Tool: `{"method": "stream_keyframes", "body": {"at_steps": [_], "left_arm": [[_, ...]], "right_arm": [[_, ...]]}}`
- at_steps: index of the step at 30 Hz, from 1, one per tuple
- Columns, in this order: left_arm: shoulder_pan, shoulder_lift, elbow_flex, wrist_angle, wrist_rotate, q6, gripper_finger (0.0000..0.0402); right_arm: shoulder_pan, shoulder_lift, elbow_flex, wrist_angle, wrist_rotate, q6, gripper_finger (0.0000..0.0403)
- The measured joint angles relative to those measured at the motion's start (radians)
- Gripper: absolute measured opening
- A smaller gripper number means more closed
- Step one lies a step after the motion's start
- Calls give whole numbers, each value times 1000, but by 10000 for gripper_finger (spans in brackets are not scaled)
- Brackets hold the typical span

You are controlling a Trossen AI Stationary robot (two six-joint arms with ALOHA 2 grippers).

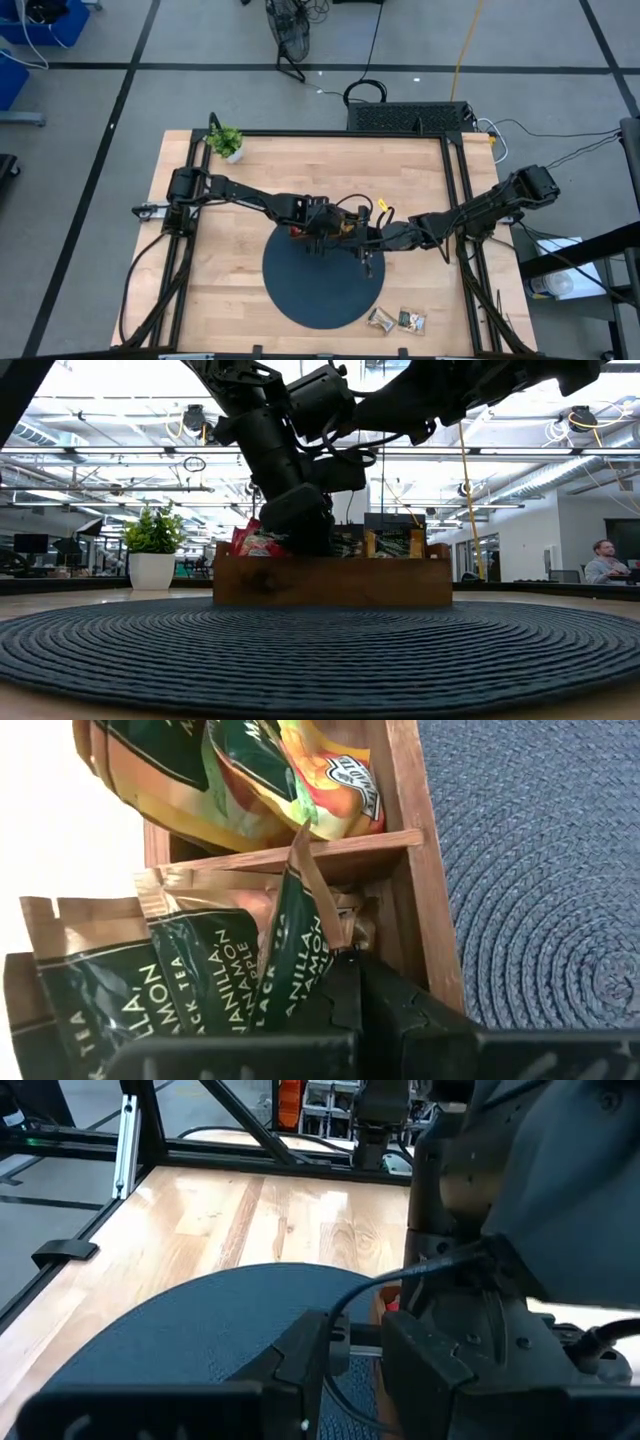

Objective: Pick & Place Tea
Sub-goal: Put the top right brown tea bag into the middle section of the wooden organizer

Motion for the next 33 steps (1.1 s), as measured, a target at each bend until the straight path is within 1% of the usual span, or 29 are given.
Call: {"method": "stream_keyframes", "body": {"at_steps": [3, 8, 11, 17, 23, 27, 29, 33], "left_arm": [[-5, 0, 0, -1, -21, 0, 1], [-43, -3, 9, -35, -182, 5, 1], [-69, -14, 29, -100, -256, 13, 1], [-116, -18, 71, -169, -399, 40, 1], [-136, -18, 76, -173, -499, 61, 1], [-137, -18, 77, -176, -534, 75, 3], [-138, -18, 77, -175, -567, 78, 2], [-138, -19, 78, -175, -577, 80, 11]], "right_arm": [[0, 0, 0, -1, 0, 7, 89], [0, 0, 0, -4, 0, 7, 89], [0, 0, 0, -4, 0, 7, 89], [1, 1, 0, -10, -5, 7, 89], [2, 1, -1, -12, -8, 7, 89], [2, 1, -1, -12, -6, 7, 89], [2, 1, -1, -11, -7, 7, 89], [2, 1, -1, -10, -4, 7, 89]]}}
